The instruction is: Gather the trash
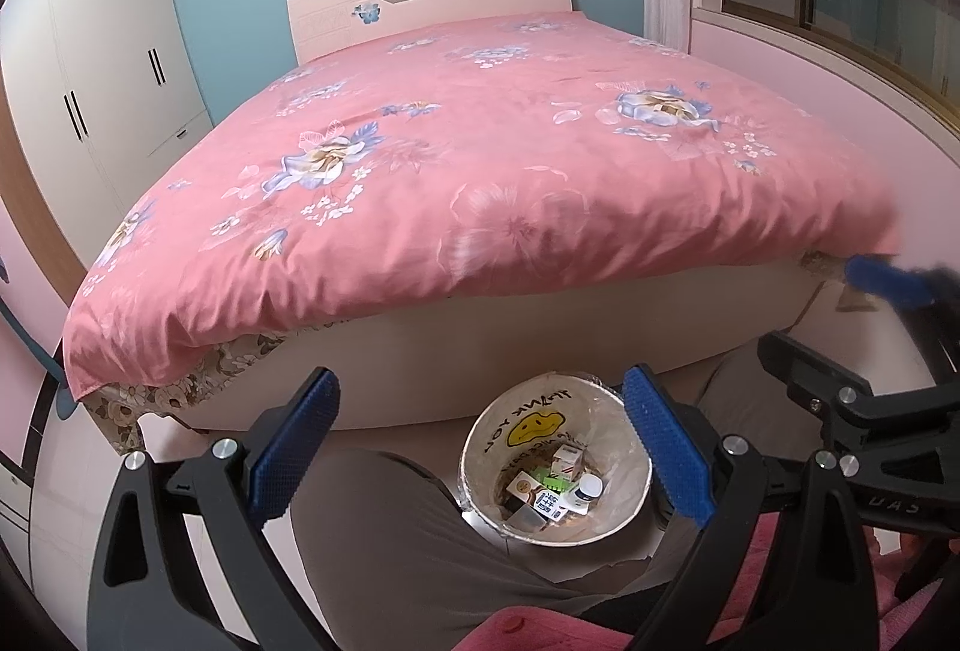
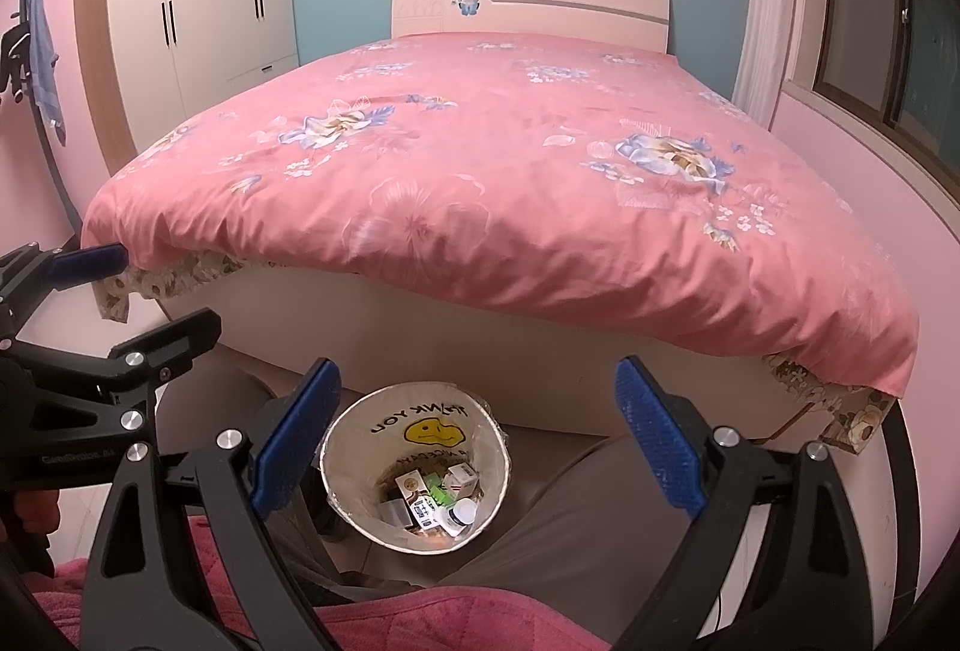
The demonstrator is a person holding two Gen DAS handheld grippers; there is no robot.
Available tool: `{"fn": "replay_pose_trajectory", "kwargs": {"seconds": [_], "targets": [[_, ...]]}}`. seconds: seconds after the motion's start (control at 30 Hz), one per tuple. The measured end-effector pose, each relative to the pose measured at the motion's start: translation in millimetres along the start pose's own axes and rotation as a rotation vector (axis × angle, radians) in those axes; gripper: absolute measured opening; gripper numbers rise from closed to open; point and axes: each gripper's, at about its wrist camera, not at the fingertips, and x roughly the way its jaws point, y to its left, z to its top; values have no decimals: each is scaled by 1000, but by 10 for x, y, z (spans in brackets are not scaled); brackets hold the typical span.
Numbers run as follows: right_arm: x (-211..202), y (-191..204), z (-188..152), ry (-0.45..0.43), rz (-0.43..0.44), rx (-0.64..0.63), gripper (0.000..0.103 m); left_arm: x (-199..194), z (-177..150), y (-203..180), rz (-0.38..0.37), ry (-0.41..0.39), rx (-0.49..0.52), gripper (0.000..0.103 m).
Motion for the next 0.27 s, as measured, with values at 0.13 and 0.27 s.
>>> {"fn": "replay_pose_trajectory", "kwargs": {"seconds": [0.13, 0.27], "targets": [[17, -22, -11, 6, 3, -1, 91, 7, -6, 3, 11, 11, -5, 97], [17, -22, -13, 4, 4, -1, 91, 7, 3, 27, 11, 17, -14, 97]]}}
